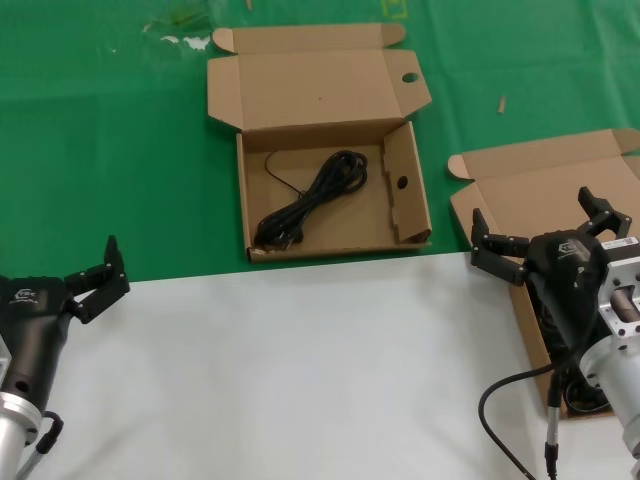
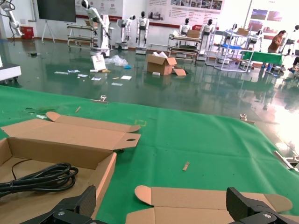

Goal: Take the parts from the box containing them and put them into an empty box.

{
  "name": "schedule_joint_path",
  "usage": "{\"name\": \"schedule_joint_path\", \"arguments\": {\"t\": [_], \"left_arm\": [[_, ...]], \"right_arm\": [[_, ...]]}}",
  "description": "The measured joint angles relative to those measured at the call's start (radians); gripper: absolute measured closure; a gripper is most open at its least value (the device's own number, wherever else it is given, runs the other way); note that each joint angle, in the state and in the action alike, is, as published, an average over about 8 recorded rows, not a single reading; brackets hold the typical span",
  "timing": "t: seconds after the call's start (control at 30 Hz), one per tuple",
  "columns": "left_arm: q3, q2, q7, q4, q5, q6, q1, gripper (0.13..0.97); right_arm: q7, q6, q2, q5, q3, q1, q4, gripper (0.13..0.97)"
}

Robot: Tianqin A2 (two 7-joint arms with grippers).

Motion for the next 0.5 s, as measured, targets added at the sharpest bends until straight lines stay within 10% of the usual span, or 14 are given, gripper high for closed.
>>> {"name": "schedule_joint_path", "arguments": {"t": [0.5], "left_arm": [[0.000, 0.000, 0.000, 0.000, 0.000, 0.000, 0.000, 0.132]], "right_arm": [[0.000, 0.000, 0.000, 0.000, 0.000, 0.000, 0.000, 0.129]]}}
